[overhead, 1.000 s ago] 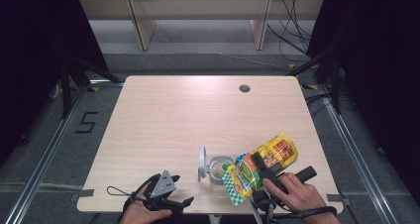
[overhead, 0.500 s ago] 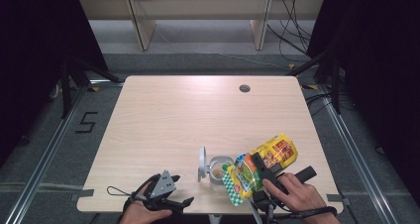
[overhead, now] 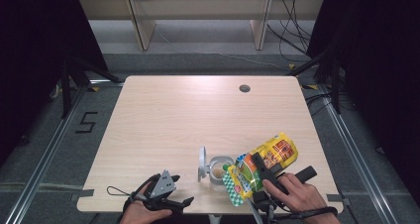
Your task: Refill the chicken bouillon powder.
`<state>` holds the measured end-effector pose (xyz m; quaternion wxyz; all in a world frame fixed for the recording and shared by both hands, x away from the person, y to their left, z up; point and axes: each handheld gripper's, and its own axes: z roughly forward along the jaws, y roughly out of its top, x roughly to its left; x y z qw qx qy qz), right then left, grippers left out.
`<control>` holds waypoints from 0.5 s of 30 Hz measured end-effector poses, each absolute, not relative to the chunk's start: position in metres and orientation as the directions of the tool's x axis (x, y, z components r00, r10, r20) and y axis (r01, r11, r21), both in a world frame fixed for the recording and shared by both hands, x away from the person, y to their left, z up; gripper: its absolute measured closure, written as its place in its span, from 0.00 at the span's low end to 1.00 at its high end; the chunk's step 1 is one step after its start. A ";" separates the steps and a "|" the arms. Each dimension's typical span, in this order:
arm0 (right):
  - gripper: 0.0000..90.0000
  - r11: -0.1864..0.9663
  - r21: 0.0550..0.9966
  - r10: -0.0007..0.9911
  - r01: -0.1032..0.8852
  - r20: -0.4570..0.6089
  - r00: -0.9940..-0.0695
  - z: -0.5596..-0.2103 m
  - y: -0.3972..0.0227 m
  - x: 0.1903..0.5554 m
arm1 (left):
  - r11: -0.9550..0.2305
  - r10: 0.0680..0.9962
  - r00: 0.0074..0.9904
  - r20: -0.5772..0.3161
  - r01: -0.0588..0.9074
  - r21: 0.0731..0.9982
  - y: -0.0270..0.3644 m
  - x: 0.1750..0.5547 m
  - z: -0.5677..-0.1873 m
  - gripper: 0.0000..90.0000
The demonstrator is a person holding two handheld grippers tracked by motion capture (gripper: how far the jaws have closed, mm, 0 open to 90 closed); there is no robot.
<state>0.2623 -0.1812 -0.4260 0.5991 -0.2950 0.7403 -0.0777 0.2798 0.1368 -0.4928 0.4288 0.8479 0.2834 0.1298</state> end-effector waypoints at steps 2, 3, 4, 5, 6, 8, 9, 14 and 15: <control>0.63 0.814 -0.467 -0.528 -0.345 -0.843 -0.102 -0.426 -0.182 0.262 | -0.472 0.591 0.806 -0.022 0.368 0.801 0.137 0.280 -0.493 0.20; 0.63 0.812 -0.472 -0.531 -0.343 -0.842 -0.100 -0.426 -0.182 0.262 | -0.477 0.592 0.805 -0.018 0.369 0.798 0.137 0.280 -0.493 0.20; 0.63 0.815 -0.469 -0.528 -0.340 -0.843 -0.103 -0.426 -0.182 0.262 | -0.469 0.593 0.805 -0.027 0.372 0.801 0.137 0.280 -0.493 0.20; 0.63 0.813 -0.470 -0.531 -0.343 -0.840 -0.108 -0.426 -0.182 0.262 | -0.472 0.593 0.805 -0.024 0.371 0.799 0.137 0.280 -0.493 0.20; 0.63 0.812 -0.471 -0.534 -0.344 -0.838 -0.111 -0.425 -0.182 0.262 | -0.474 0.593 0.805 -0.021 0.370 0.799 0.137 0.280 -0.493 0.20; 0.63 0.811 -0.478 -0.539 -0.337 -0.835 -0.111 -0.426 -0.182 0.262 | -0.485 0.586 0.810 -0.021 0.371 0.792 0.138 0.280 -0.492 0.20; 0.63 0.811 -0.478 -0.539 -0.337 -0.835 -0.111 -0.426 -0.182 0.262 | -0.485 0.586 0.810 -0.021 0.371 0.792 0.138 0.280 -0.492 0.20; 0.63 0.818 -0.472 -0.530 -0.328 -0.840 -0.114 -0.424 -0.182 0.262 | -0.466 0.598 0.802 -0.020 0.368 0.804 0.138 0.280 -0.493 0.20; 0.63 0.816 -0.473 -0.531 -0.331 -0.840 -0.109 -0.424 -0.183 0.262 | -0.457 0.601 0.799 -0.028 0.373 0.807 0.137 0.280 -0.494 0.20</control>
